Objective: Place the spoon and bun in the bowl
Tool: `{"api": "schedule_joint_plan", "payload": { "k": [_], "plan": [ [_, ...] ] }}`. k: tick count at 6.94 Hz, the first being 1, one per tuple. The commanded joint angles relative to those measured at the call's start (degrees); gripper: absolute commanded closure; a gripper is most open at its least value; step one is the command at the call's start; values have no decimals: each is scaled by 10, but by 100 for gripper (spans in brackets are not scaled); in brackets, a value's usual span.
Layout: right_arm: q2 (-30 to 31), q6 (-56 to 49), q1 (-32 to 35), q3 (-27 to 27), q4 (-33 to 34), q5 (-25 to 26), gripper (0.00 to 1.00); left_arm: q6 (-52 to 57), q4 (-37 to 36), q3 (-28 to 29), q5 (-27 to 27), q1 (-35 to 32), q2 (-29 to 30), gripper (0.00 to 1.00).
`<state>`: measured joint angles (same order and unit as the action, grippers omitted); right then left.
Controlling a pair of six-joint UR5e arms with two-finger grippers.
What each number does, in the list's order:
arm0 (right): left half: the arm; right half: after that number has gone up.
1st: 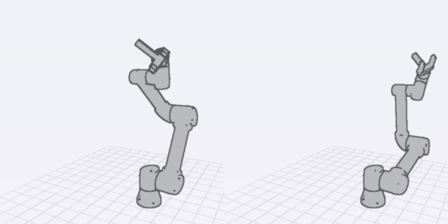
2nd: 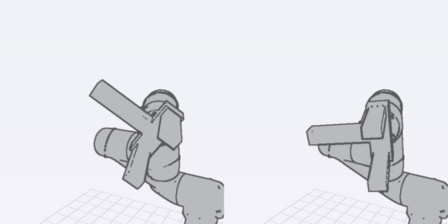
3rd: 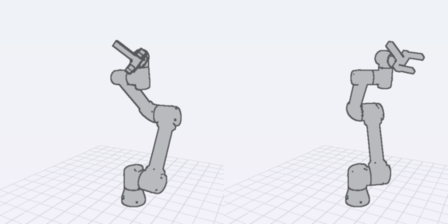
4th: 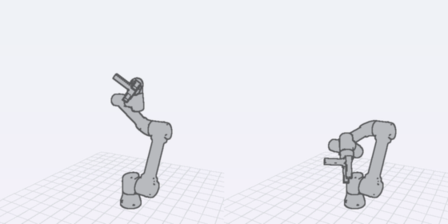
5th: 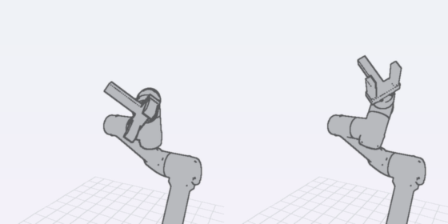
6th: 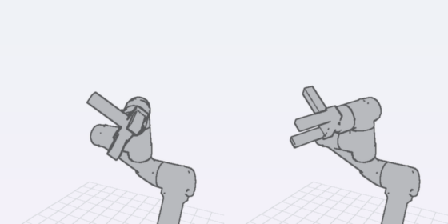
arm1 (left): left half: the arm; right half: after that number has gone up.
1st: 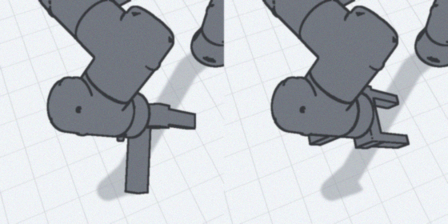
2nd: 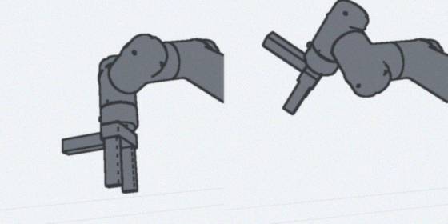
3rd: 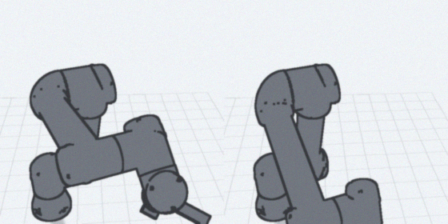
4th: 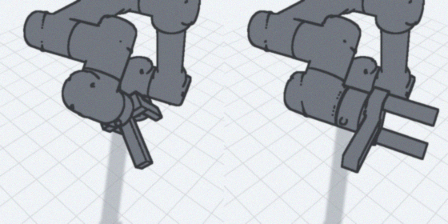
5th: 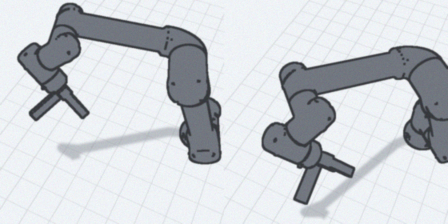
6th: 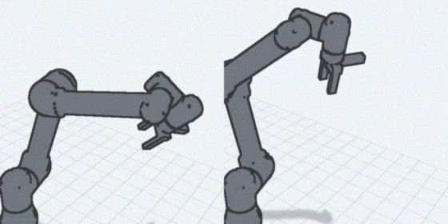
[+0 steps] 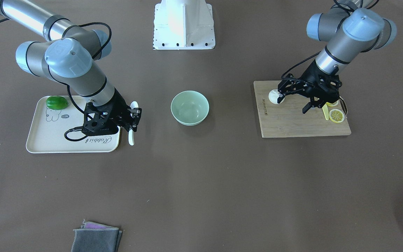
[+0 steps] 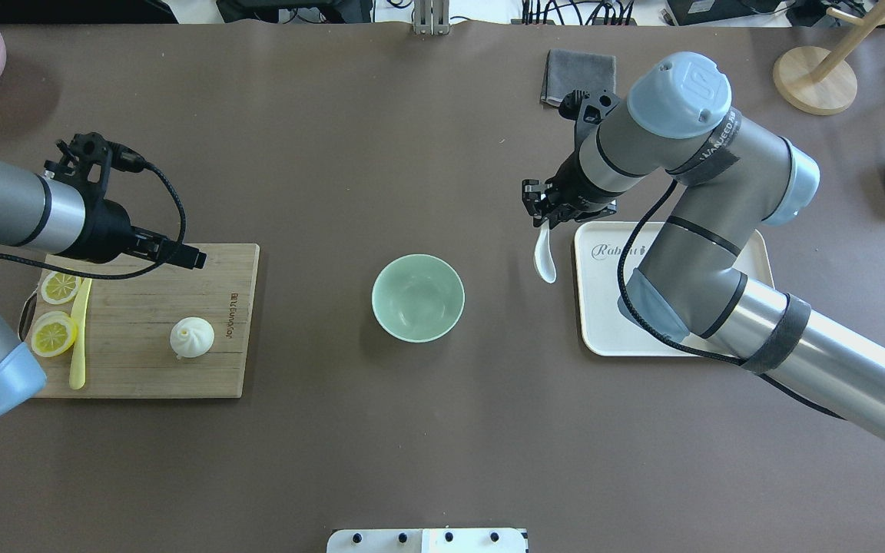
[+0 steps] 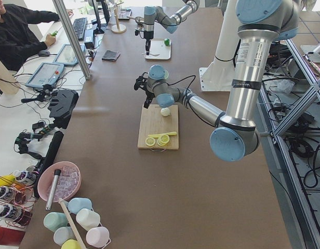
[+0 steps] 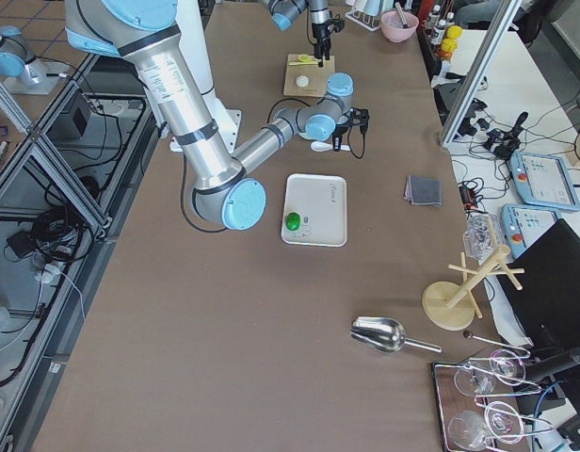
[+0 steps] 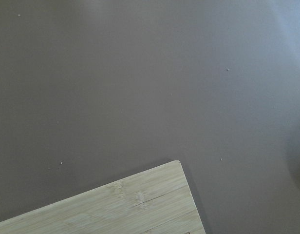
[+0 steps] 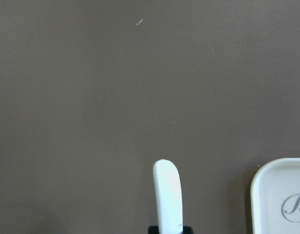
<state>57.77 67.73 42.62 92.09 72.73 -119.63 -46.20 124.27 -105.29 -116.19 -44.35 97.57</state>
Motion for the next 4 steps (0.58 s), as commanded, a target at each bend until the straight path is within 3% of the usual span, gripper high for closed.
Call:
{"api": "schedule_joint_plan", "payload": {
  "k": [1, 4],
  "plan": [
    [-32, 10, -3, -5, 21, 2, 100, -1, 31, 0, 29, 42, -37, 2],
    [-56, 25, -21, -5, 29, 6, 100, -2, 68, -1, 29, 70, -63, 3]
  ]
}}
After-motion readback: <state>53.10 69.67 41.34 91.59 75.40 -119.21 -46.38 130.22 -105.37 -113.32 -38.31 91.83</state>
